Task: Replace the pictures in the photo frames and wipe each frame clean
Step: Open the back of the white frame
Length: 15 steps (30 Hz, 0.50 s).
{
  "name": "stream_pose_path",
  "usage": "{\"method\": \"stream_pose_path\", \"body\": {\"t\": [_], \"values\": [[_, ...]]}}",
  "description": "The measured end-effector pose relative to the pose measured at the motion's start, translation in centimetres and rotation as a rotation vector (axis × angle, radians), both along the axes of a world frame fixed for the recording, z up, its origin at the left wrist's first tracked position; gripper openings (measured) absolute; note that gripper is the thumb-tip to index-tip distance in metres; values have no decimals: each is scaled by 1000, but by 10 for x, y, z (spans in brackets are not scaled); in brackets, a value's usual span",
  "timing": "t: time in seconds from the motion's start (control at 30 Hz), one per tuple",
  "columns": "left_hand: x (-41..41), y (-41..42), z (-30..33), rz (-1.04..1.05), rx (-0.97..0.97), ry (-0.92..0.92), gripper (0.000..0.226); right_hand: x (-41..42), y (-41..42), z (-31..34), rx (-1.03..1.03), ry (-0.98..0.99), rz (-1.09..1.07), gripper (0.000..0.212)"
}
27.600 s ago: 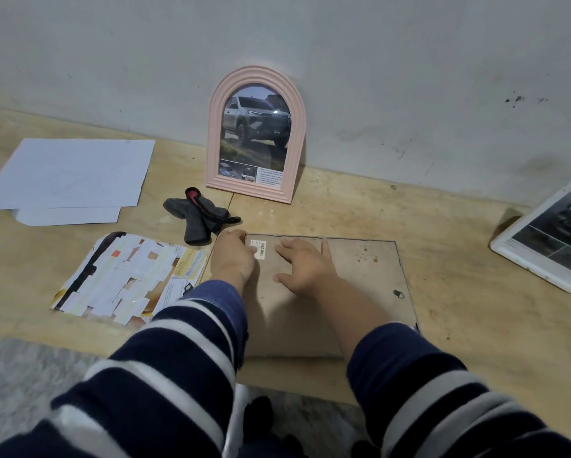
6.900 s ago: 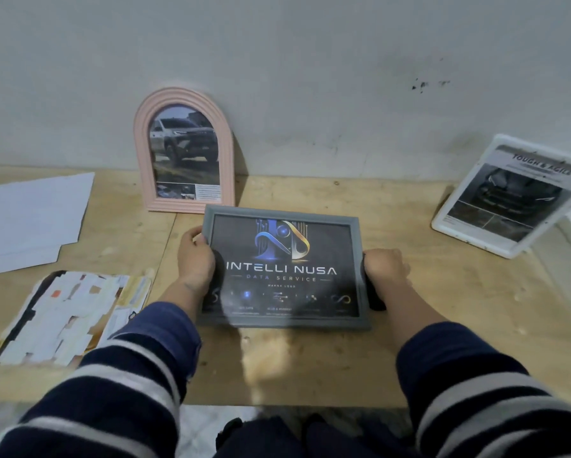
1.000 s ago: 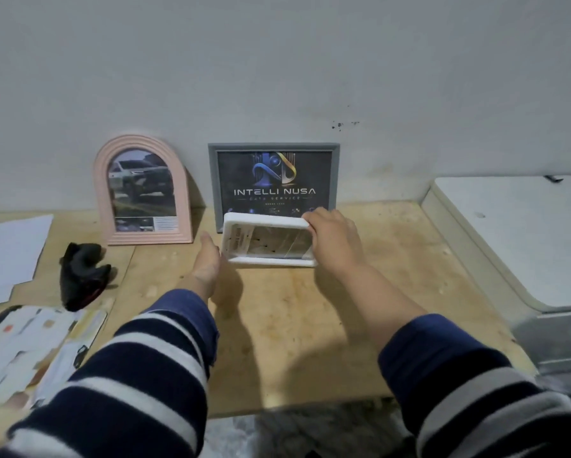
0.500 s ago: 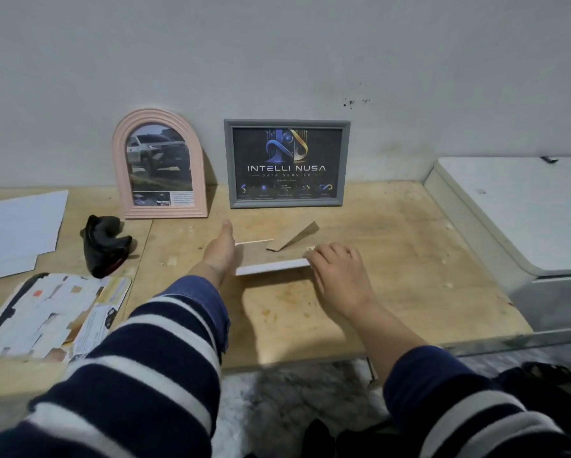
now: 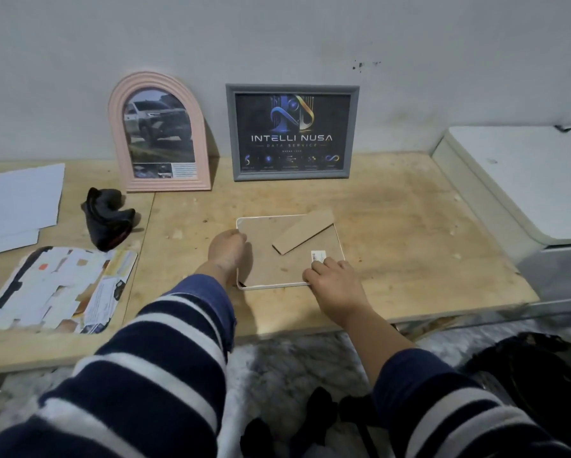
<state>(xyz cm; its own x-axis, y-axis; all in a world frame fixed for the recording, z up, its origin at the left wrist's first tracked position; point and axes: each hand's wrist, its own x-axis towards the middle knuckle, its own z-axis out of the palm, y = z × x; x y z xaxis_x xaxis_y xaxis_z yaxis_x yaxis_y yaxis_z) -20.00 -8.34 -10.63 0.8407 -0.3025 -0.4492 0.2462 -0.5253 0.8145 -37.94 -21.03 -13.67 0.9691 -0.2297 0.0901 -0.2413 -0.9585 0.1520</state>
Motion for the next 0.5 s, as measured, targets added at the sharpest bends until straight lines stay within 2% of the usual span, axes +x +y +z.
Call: {"method": "stream_pose_path", "body": {"t": [0.13,0.27,0.37,0.5], "values": [[-1,8,-7,-28,38,-44,44,4,1,8,48,-5,19,5],[3,10,-11,-51,93,-135,42,34,3,27,207,57,-27,25],[8,11,-15,-62,113,-195,32,71,8,31,352,38,-68,35],[21,13,-19,-99,139,-232,16,120,15,33,520,159,-131,50]]}}
